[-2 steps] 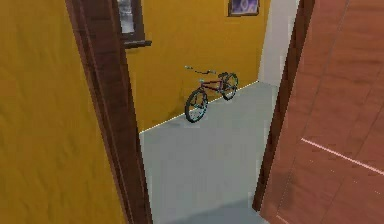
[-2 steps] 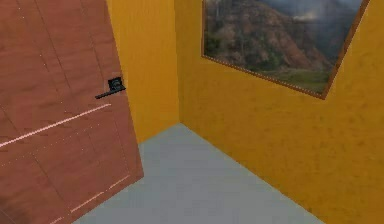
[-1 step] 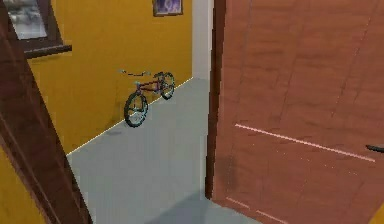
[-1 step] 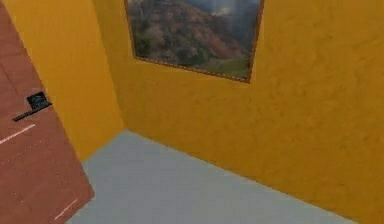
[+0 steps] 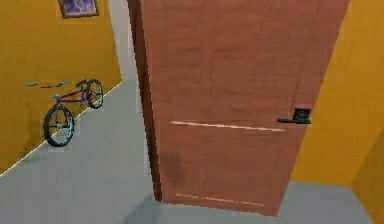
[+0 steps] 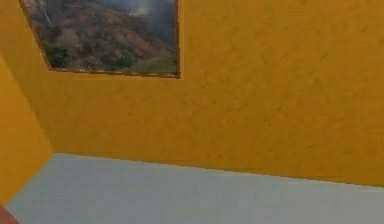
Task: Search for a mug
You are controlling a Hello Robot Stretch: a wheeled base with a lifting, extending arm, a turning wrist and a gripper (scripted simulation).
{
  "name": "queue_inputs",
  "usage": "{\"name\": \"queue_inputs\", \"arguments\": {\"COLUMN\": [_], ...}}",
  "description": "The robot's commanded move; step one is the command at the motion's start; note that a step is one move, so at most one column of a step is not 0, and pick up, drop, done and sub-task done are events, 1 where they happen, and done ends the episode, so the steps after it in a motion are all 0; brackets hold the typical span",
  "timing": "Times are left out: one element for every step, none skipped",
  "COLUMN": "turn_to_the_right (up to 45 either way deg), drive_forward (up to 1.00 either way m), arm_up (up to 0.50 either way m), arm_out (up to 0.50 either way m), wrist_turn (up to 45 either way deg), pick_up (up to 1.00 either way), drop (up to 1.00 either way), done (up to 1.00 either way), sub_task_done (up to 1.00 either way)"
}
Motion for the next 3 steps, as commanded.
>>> {"name": "queue_inputs", "arguments": {"turn_to_the_right": [0.0, -21.0, 0.0], "drive_forward": [0.30, 0.00, 0.50], "arm_up": [0.00, 0.00, 0.00], "arm_out": [0.00, 0.00, 0.00], "wrist_turn": [0.0, 0.0, 0.0], "pick_up": [0.00, 0.00, 0.00], "drop": [0.00, 0.00, 0.00], "done": [0.00, 0.00, 0.00], "sub_task_done": [0.00, 0.00, 0.00]}}
